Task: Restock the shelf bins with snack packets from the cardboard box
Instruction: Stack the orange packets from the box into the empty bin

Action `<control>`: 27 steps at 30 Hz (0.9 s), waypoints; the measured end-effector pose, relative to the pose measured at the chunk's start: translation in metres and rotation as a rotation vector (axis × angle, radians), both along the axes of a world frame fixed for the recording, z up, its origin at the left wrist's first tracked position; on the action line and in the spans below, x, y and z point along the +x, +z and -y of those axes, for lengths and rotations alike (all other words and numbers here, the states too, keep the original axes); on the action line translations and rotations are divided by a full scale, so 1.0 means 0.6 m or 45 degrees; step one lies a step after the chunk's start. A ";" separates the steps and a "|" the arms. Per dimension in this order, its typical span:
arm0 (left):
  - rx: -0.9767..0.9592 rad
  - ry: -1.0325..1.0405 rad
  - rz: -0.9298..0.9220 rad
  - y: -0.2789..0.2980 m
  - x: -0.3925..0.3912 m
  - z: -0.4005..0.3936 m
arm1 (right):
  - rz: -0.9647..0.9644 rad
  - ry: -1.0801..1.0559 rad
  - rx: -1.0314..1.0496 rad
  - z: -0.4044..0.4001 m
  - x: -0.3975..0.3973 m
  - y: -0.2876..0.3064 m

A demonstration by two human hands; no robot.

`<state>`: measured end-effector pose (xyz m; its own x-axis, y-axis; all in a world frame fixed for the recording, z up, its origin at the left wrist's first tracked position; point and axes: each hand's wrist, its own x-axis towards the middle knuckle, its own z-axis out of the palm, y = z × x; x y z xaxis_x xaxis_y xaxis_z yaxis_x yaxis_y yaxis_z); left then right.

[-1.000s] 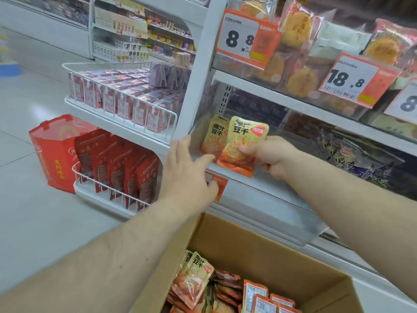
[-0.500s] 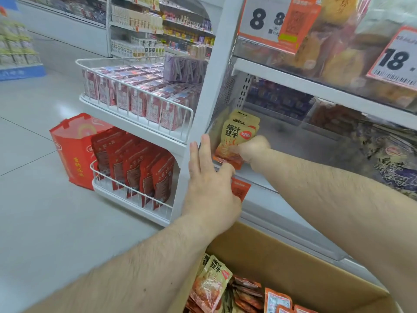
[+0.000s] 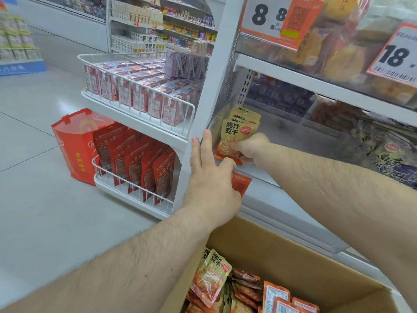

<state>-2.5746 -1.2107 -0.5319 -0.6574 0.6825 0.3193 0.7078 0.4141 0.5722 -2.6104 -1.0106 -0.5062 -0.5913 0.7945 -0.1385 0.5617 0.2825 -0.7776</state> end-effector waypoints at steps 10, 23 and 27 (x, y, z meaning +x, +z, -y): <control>0.078 0.117 -0.421 0.023 0.016 0.015 | 0.535 0.079 0.839 0.076 0.112 0.082; -0.869 -0.648 0.188 -0.049 0.076 0.022 | 0.646 0.447 0.877 0.177 0.366 -0.204; -0.923 -0.681 0.212 -0.065 0.085 0.018 | 1.182 0.575 0.642 0.181 0.406 -0.332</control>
<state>-2.5238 -1.2213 -0.5710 -0.1952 0.9057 -0.3763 0.8404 0.3523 0.4118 -2.3666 -1.1192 -0.7051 -0.6727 0.6246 -0.3966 0.6273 0.7657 0.1421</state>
